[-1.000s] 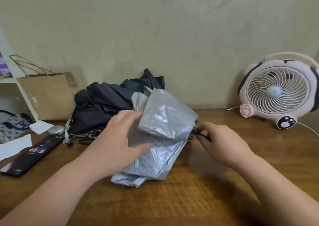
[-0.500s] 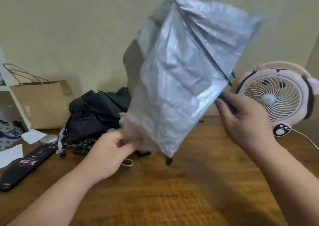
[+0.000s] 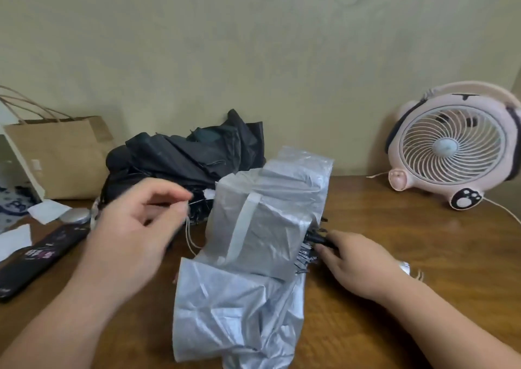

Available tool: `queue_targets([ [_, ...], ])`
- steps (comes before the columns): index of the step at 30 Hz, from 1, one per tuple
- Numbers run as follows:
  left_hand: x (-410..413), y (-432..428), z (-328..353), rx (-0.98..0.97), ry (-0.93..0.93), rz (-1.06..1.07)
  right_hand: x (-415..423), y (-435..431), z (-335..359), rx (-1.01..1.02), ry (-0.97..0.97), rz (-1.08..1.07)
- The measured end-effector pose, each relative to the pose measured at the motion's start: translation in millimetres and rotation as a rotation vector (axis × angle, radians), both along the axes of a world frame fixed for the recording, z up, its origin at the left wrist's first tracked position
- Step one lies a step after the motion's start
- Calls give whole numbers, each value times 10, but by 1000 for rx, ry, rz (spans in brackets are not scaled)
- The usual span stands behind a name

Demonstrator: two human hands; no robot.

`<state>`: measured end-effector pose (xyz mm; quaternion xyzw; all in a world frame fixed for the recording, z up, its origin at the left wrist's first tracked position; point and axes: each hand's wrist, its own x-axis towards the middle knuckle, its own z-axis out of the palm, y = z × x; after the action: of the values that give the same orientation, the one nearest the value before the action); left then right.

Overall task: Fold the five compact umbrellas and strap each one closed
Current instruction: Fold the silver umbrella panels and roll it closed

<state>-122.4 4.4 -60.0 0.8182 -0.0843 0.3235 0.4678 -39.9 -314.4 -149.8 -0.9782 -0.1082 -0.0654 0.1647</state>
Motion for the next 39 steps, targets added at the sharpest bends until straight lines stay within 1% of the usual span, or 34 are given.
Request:
queue_targets([
  [2, -29, -290, -22, 267, 20, -194, 0, 10, 4, 34, -34, -23],
  [4, 67, -478, -124, 547, 221, -283, -7, 2, 56, 25, -90, -40],
  [5, 137, -528, -174, 640, 288, -294, -7, -20, 79, 10, -141, -48],
  [6, 208, -563, -222, 659, 305, -322, -8, -52, 102, -3, -203, -52],
  [7, 271, -565, -253, 636, 315, -354, -8, -90, 117, -10, -275, -55],
  [8, 305, -535, -263, 559, 330, -379, -10, -129, 127, -11, -356, -59],
  [11, 346, -294, -272, 244, 388, -437, -12, -209, 162, 34, -587, -101],
  [13, 345, -123, -262, 40, 401, -620, -16, -205, 203, 84, -630, -127],
  [14, 348, -62, -270, -95, 420, -711, -1, -209, 210, 128, -591, -121],
  [16, 350, 23, -317, -352, 477, -864, 21, -219, 216, 211, -394, -92],
  [17, 342, 28, -346, -415, 468, -924, 36, -221, 199, 184, -281, -79],
  [19, 307, -59, -377, -446, 416, -976, 34, -201, 152, 42, -143, -72],
  [21, 260, -176, -389, -490, 375, -908, 8, -167, 116, 33, -104, -79],
  [23, 230, -265, -400, -527, 310, -805, -15, -149, 86, 58, -128, -87],
  [25, 175, -327, -364, -549, 248, -755, -34, -126, 71, 44, -143, -75],
  [28, 107, -348, -328, -506, 165, -687, -42, -85, 46, 37, -130, -47],
  [30, 76, -337, -336, -389, 118, -645, -56, -45, 55, 48, -114, -56],
  [33, 55, -321, -329, -66, 47, -513, -110, 14, 89, 96, -80, -45],
  [34, 51, -309, -340, -5, 44, -477, -131, 26, 101, 113, -61, -36],
  [36, 27, -293, -323, 34, 95, -465, -161, 43, 122, 137, -37, -17],
  [39, -3, -288, -314, 115, 114, -511, -183, 45, 132, 151, -20, 1],
])
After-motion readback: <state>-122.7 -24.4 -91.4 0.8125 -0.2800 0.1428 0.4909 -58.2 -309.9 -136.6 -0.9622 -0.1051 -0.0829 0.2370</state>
